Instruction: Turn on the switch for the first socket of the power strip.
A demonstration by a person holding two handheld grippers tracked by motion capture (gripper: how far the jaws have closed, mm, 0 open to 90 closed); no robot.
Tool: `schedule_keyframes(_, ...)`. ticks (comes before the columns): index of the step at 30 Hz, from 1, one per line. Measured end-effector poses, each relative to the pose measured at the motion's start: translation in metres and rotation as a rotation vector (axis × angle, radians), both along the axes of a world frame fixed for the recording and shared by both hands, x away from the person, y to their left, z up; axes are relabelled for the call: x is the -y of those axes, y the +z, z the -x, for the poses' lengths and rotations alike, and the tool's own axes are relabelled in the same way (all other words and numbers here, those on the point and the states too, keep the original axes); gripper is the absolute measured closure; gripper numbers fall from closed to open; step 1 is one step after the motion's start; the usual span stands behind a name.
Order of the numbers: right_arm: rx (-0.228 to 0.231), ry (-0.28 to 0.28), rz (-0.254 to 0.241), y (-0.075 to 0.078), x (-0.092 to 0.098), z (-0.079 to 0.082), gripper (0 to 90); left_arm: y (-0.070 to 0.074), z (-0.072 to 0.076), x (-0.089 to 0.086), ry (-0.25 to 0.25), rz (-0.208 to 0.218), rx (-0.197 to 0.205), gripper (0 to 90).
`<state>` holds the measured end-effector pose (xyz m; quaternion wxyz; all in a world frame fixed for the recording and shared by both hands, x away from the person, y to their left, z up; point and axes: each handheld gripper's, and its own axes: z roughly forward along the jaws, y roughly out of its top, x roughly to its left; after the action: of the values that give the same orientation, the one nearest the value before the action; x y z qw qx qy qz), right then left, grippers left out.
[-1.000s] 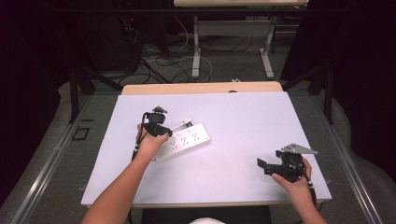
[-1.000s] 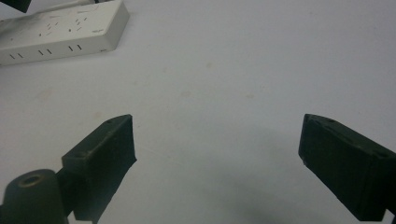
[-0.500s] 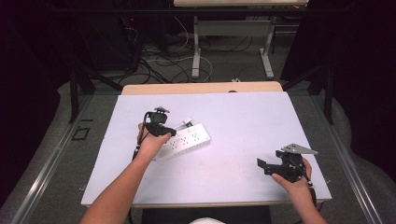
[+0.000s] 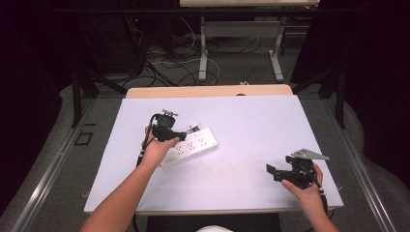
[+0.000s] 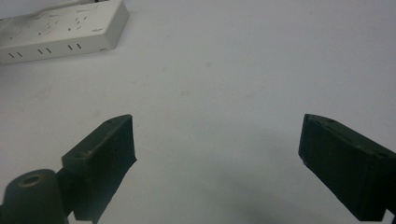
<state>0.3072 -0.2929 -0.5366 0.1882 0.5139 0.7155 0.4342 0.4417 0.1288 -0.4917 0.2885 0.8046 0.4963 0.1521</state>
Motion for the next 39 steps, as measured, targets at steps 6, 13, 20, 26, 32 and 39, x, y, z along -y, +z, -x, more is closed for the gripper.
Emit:
schedule_keyframes(6, 0.000, -0.001, -0.001, 0.000, 0.000, 0.000, 10.2, 0.005, 0.005, 0.000, -0.023, 0.052, 0.016, 25.3)
schedule_keyframes(13, 0.001, -0.002, 0.001, 0.000, 0.000, 0.000, 10.2, 0.011, 0.014, -0.004, -0.047, 0.127, 0.039, 16.7)
schedule_keyframes(20, 0.000, 0.002, 0.002, 0.000, 0.000, 0.001, 10.2, 0.016, 0.026, -0.008, -0.084, 0.173, 0.071, 6.8)
schedule_keyframes(26, 0.001, 0.001, 0.002, 0.001, 0.000, 0.001, 10.2, 0.022, 0.037, -0.012, -0.092, 0.224, 0.100, 1.1)
schedule_keyframes(32, 0.001, 0.001, 0.002, 0.001, 0.000, 0.001, 10.2, 0.029, 0.045, -0.019, -0.079, 0.276, 0.113, 0.6)
schedule_keyframes(39, 0.006, -0.001, 0.003, 0.000, 0.000, 0.001, 10.1, 0.032, 0.057, -0.028, -0.091, 0.281, 0.134, 0.3)
